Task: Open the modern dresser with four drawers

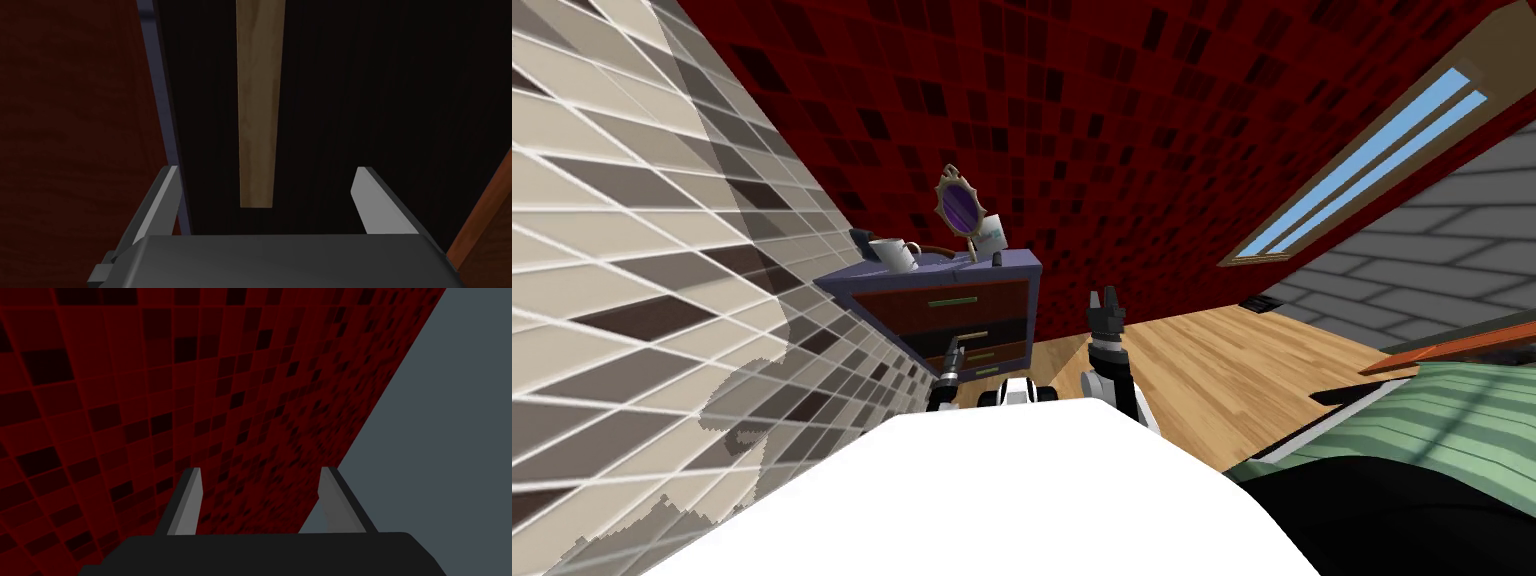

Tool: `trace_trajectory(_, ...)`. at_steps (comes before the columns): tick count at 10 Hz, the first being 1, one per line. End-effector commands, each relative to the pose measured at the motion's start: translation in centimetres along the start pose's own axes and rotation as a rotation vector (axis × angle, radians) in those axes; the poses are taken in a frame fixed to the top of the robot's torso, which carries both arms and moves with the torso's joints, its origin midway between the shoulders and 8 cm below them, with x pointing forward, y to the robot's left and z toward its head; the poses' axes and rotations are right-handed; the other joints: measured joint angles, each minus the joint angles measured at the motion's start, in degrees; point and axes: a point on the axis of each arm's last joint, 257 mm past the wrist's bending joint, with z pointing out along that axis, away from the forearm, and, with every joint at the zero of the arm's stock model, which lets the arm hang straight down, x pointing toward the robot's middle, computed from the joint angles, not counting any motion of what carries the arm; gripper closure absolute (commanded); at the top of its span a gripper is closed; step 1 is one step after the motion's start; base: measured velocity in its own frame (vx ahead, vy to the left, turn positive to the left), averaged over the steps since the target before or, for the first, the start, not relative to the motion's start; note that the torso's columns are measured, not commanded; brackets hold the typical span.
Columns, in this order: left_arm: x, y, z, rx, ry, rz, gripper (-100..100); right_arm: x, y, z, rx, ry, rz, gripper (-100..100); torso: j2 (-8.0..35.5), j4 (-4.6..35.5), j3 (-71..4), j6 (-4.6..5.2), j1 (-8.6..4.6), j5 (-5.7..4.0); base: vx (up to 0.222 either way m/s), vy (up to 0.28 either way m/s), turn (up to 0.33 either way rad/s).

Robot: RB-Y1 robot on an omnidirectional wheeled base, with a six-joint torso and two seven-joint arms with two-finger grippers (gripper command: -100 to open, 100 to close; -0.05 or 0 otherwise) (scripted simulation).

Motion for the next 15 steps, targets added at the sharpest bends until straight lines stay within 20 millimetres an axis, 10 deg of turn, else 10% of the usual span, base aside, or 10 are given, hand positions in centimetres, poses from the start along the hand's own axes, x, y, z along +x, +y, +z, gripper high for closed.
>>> trace_trajectory(1, -4.2, -0.4, 0.2, 0.02, -0.045, 0.011, -100, 0.0, 0.0, 0.0, 0.0, 0.0, 0.0, 0, 0.0, 0.0, 0.0, 0.04, 0.0, 0.01, -0.038, -0.091, -0.157)
trace_trajectory(2, -4.3, 1.2, -0.6, -0.017, -0.049, 0.011, -100, 0.0, 0.0, 0.0, 0.0, 0.0, 0.0, 0, -0.1, 0.0, -0.1, 0.0, 0.18, 0.05, -0.024, -0.032, 0.001)
trace_trajectory(8, -19.8, 2.6, -4.3, -0.051, -0.223, 0.037, -100, 0.0, 0.0, 0.0, 0.0, 0.0, 0.0, 0, -0.1, 0.0, -0.1, -0.03, 0.25, 0.07, -0.035, -0.102, -0.301)
trace_trajectory(14, -24.4, 1.8, -5.6, -0.04, -0.291, 0.028, -100, 0.0, 0.0, 0.0, 0.0, 0.0, 0.0, 0, -0.1, 0.0, 0.0, -0.02, 0.19, 0.06, -0.009, -0.05, -0.095)
trace_trajectory(15, -27.9, 0.6, -6.5, -0.018, -0.334, 0.027, -100, 0.0, 0.0, 0.0, 0.0, 0.0, 0.0, 0, -0.1, 0.0, -0.1, 0.0, 0.28, 0.09, -0.004, -0.069, -0.338)
